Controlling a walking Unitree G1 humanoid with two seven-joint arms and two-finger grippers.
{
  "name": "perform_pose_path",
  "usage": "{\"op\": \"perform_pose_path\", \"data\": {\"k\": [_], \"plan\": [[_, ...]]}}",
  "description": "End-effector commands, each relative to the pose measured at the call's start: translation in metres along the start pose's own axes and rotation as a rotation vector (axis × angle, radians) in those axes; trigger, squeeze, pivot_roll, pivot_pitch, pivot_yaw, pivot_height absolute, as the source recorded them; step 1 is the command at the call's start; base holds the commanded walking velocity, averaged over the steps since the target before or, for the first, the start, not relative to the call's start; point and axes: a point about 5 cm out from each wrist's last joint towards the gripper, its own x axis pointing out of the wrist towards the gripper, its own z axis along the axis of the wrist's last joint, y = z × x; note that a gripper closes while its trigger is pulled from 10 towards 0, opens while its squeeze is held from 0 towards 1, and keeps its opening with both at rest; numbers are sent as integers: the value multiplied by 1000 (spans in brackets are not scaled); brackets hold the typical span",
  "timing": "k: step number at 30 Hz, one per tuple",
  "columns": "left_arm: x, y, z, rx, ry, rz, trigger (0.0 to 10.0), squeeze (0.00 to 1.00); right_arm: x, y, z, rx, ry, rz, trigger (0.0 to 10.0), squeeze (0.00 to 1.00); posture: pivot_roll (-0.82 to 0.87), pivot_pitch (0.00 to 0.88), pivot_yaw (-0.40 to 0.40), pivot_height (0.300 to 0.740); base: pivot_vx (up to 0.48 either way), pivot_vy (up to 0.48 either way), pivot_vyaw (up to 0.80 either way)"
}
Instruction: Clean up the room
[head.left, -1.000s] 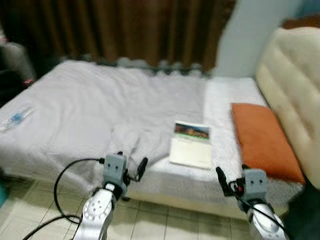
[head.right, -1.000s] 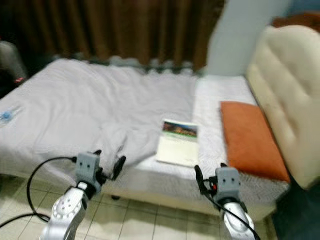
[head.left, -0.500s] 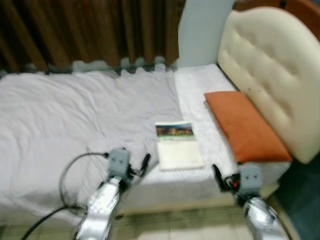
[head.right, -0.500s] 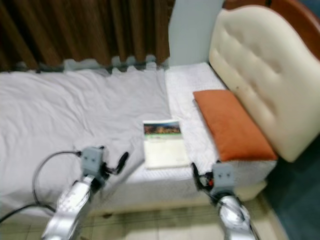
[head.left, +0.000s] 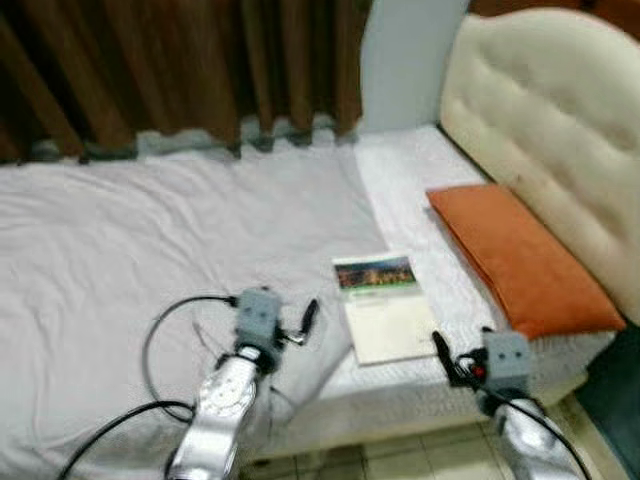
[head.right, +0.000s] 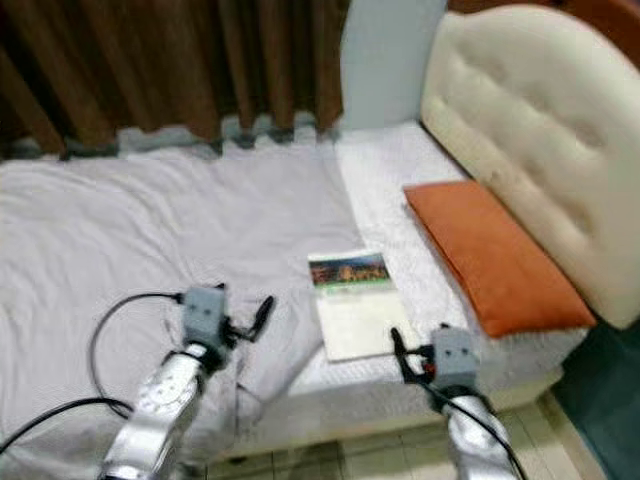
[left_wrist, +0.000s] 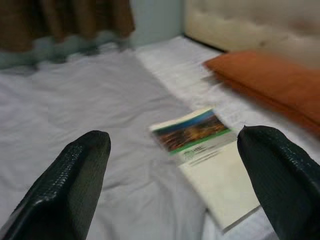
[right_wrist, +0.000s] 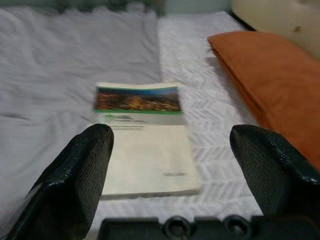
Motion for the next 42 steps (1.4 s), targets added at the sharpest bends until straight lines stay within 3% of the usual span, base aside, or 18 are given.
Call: {"op": "perform_pose_path", "data": {"k": [1, 12, 26, 35, 42], "plan": [[-8, 17, -9, 5, 41, 64, 10000, 0, 5, 11, 5, 11, -23, 34, 10000, 0, -72, 52, 10, 740, 0, 0, 0], [-7, 19, -14, -16, 57, 98, 10000, 0, 5, 9, 6, 1, -27, 41, 10000, 0, -80, 59, 10, 740, 324, -350, 0], [-7, 24, -16, -58, 57, 128, 10000, 0, 2, 11, 1, -19, -1, 59, 10000, 0, -80, 57, 11, 740, 352, -320, 542], [-7, 26, -17, -8, 55, 111, 10000, 0, 2, 10, 1, -19, 0, 64, 10000, 0, -81, 47, 11, 740, 382, 0, 118], [-4, 29, -17, -19, 61, 102, 10000, 0, 1, 13, -1, -15, 2, 71, 10000, 0, -84, 45, 14, 740, 224, 199, 0]]}}
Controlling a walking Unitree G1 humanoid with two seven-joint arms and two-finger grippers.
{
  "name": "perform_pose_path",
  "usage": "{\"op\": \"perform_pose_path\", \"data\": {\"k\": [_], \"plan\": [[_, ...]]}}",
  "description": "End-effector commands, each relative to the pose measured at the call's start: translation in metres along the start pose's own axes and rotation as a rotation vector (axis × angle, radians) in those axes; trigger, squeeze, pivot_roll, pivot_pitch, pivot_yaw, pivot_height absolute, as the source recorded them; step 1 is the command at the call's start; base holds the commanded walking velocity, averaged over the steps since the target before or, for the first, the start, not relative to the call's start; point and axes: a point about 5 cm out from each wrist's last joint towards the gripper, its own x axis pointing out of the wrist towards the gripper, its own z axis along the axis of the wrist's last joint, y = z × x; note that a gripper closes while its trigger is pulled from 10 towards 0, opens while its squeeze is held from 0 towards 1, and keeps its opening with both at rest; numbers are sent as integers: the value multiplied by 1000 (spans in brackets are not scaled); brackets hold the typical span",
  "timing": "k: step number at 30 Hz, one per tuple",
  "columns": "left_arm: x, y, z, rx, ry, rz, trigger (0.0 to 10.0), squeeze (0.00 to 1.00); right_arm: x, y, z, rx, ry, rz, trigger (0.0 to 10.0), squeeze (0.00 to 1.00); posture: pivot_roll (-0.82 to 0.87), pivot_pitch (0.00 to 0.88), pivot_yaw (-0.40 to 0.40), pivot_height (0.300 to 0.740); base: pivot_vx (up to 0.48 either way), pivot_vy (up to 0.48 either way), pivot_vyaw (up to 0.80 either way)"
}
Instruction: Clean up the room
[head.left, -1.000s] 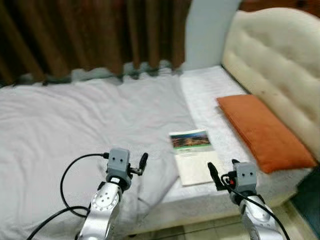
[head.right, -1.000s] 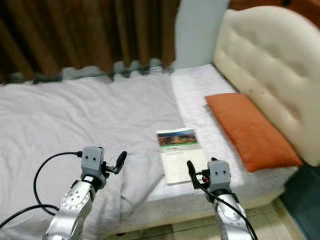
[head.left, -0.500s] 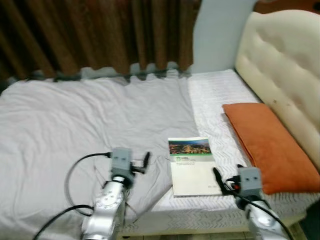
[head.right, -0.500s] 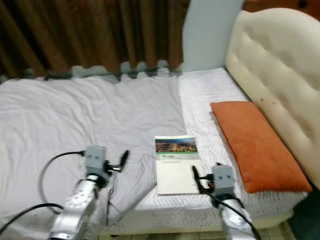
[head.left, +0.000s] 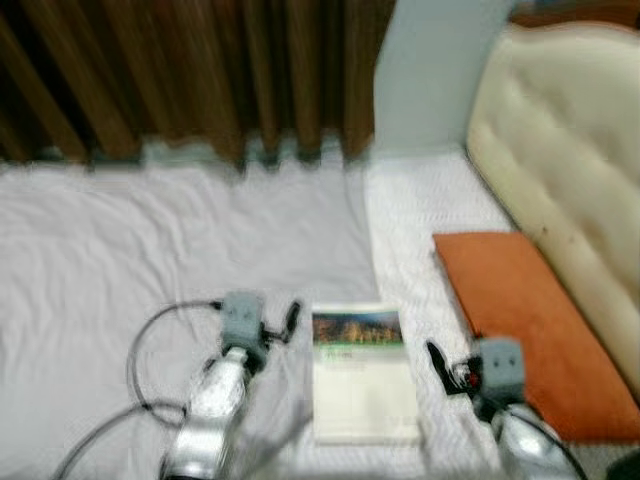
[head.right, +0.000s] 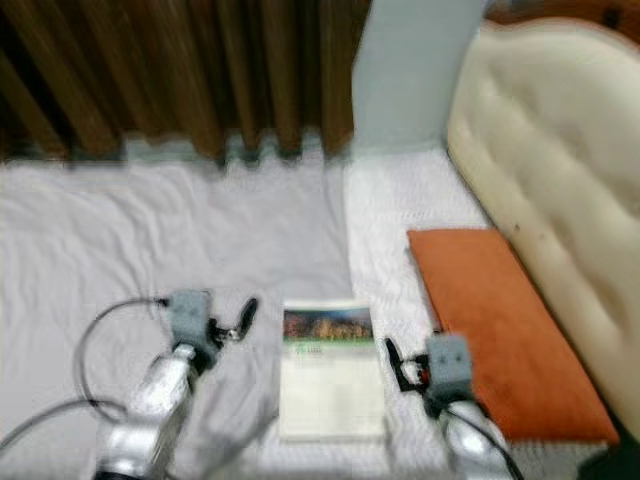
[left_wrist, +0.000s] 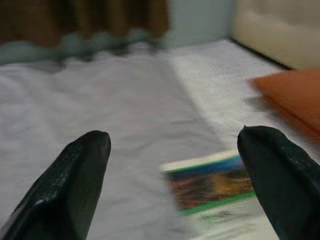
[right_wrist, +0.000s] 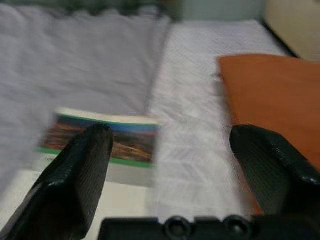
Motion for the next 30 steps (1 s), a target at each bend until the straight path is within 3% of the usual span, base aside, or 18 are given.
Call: {"op": "perform_pose_path", "data": {"k": [1, 6, 11, 12, 15, 18, 19, 20, 25, 29, 30], "plan": [[-4, 14, -3, 15, 20, 31, 10000, 0, 3, 9, 3, 5, -18, 23, 10000, 0, -84, 45, 14, 740, 330, 349, 0], [1, 12, -5, 46, 41, -20, 10000, 0, 1, 10, 1, 4, -14, 25, 10000, 0, -94, 52, 18, 740, 329, 350, 0], [7, -1, -14, 66, 99, -114, 10000, 0, -3, 9, 0, 5, -10, 19, 10000, 0, -103, 74, 19, 740, 198, 209, 0], [13, -12, -26, -2, 177, -180, 10000, 0, -7, 9, -3, 9, -2, 17, 10000, 0, -110, 93, 15, 740, 0, 0, 0], [16, -23, -35, -54, 235, -239, 10000, 0, -13, 10, -4, 8, 3, 17, 10000, 0, -127, 124, 10, 740, 0, 0, 0], [24, -44, -52, -154, 347, -251, 10000, 0, -36, 9, -11, -17, 41, 30, 10000, 0, -209, 273, -8, 740, 0, 0, 0], [24, -44, -52, -154, 347, -251, 10000, 0, -36, 9, -11, -17, 41, 30, 10000, 0, -209, 273, -8, 740, 0, 0, 0], [26, -50, -53, -178, 360, -259, 10000, 0, -49, 12, -11, -41, 45, 59, 10000, 0, -250, 334, -11, 740, 0, 0, 0], [28, -57, -53, -216, 362, -272, 10000, 0, -68, 14, -10, -60, 54, 80, 10000, 0, -287, 390, -20, 740, 0, 0, 0], [29, -86, -53, -272, 374, -356, 10000, 0, -99, 15, -15, -53, 116, 71, 10000, 0, -331, 505, -33, 740, 0, 0, 0], [29, -86, -53, -272, 374, -356, 10000, 0, -99, 15, -15, -53, 116, 71, 10000, 0, -331, 505, -33, 740, 0, 0, 0]]}}
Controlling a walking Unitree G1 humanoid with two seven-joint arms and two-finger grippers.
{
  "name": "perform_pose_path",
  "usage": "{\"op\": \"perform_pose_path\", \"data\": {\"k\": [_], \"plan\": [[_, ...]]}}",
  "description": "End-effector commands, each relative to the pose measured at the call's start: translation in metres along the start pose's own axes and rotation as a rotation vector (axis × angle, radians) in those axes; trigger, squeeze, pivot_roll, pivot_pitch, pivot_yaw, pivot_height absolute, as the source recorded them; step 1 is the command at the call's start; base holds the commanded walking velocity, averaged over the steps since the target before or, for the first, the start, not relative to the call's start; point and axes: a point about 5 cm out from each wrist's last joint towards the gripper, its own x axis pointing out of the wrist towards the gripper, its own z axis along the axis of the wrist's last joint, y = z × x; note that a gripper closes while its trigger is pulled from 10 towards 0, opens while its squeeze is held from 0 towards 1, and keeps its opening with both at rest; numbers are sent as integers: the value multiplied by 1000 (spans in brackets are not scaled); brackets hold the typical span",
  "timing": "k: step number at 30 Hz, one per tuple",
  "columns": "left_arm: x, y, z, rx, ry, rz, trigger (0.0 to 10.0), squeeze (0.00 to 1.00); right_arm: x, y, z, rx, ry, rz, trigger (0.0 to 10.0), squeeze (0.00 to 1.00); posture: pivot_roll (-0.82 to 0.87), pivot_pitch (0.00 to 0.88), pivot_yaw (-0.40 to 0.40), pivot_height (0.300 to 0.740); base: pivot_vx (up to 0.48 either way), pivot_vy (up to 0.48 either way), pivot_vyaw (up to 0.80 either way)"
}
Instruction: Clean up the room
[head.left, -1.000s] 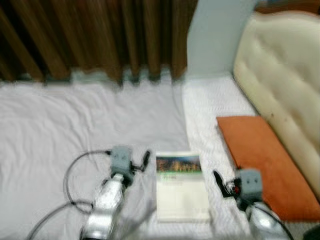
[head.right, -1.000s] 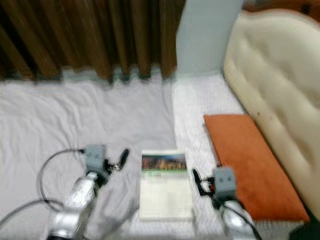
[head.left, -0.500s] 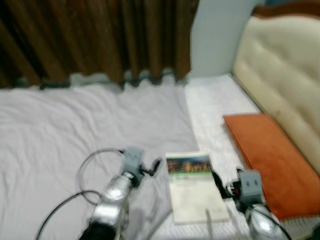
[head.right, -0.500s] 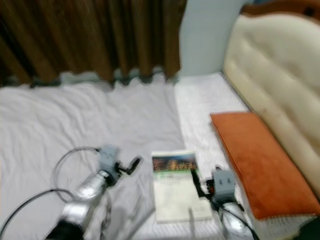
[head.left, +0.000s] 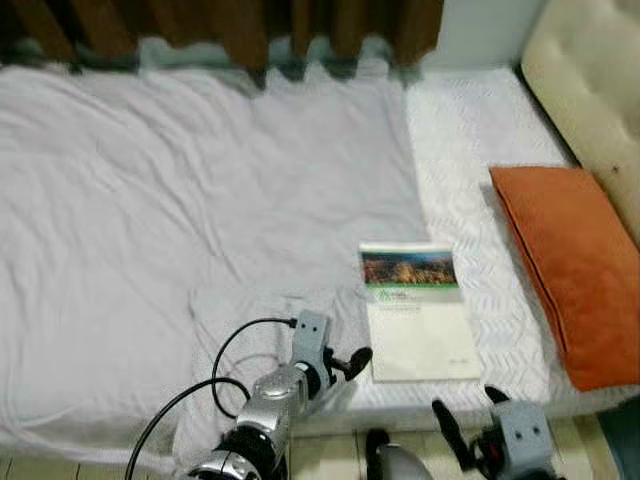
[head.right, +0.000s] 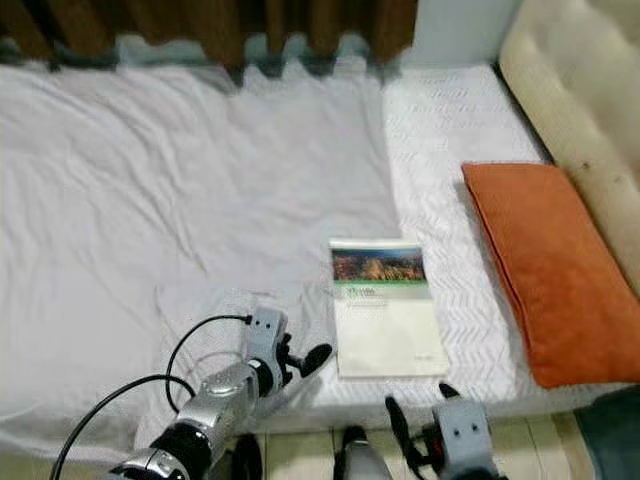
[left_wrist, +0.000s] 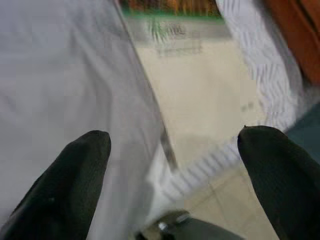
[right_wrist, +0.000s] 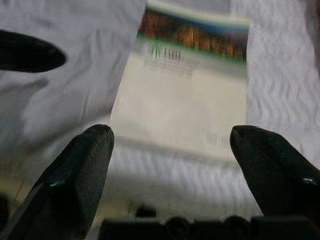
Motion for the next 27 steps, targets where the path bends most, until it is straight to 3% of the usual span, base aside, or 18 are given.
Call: {"op": "perform_pose_path", "data": {"k": [1, 8, 14, 19, 27], "plan": [[10, -25, -2, -26, -4, -57, 10000, 0, -12, 1, -1, -2, 33, 2, 10000, 0, -340, 535, -35, 740, 0, 0, 0], [11, -25, -2, -31, -17, -27, 10000, 0, -22, 8, 10, 0, 22, 10, 10000, 0, -364, 585, -34, 740, 0, 0, 0], [14, -28, 8, -116, -68, -32, 10000, 0, -33, 12, 12, -7, 39, 12, 10000, 0, -393, 629, -39, 740, 0, 0, 0], [16, -31, 23, -64, -144, -44, 10000, 0, -39, 23, 11, 1, 49, 22, 10000, 0, -389, 625, -21, 740, 0, 0, 0], [13, -27, 35, -52, -232, -53, 10000, 0, -41, 27, 9, 6, 58, 22, 10000, 0, -376, 614, -5, 740, 0, 0, 0]]}}
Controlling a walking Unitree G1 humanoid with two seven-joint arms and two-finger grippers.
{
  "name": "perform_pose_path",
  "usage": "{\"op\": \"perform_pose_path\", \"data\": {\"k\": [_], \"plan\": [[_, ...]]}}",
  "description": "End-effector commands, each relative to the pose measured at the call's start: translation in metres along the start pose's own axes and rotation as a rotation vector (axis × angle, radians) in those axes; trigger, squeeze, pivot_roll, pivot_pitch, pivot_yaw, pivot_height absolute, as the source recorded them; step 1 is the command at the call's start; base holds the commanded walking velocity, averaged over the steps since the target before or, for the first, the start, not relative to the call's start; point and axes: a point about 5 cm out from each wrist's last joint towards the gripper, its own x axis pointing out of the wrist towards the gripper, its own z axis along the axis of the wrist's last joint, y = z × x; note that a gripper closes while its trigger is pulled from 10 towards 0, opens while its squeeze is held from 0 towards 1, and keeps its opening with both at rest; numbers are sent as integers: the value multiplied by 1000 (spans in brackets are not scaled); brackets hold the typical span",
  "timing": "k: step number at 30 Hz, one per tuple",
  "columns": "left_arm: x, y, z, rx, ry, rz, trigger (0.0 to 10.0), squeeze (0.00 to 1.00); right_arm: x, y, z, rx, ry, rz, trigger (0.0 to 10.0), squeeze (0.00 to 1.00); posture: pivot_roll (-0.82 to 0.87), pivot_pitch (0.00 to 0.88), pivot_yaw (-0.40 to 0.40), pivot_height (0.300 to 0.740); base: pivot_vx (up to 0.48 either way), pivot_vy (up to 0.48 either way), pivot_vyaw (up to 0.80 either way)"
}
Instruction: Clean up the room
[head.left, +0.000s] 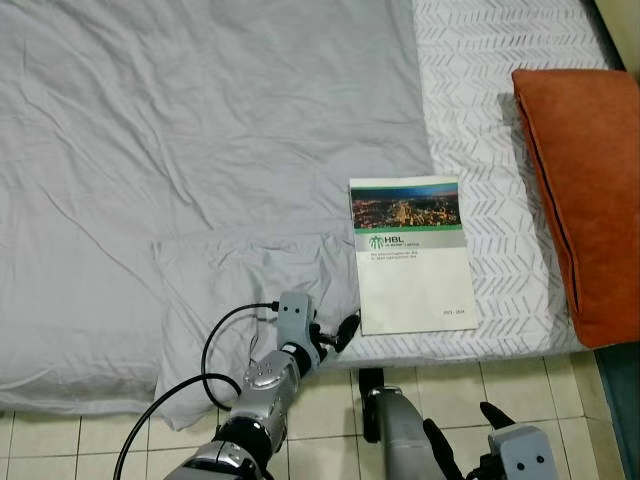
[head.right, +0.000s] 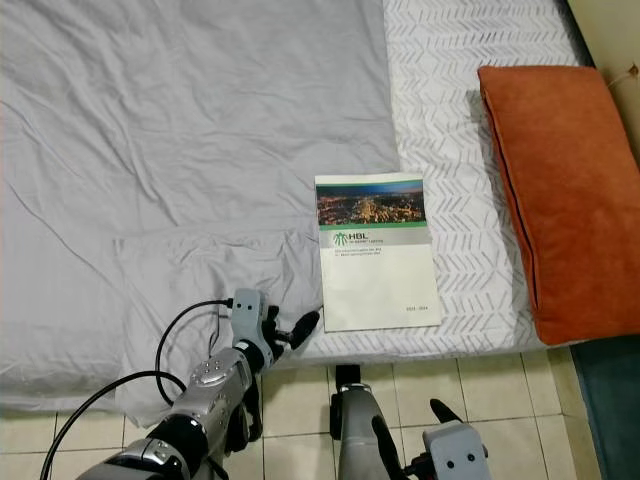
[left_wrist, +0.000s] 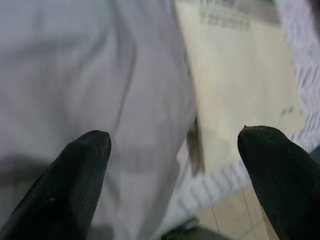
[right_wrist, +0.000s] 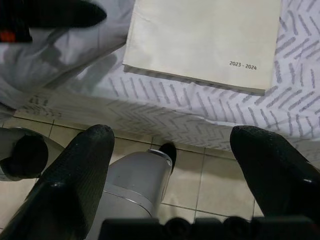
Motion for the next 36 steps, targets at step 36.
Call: {"op": "perform_pose_path", "data": {"k": [36], "plan": [[38, -87, 31, -222, -18, -284, 10000, 0, 2, 31, -16, 8, 17, 20, 10000, 0, -361, 598, 73, 740, 0, 0, 0]]}}
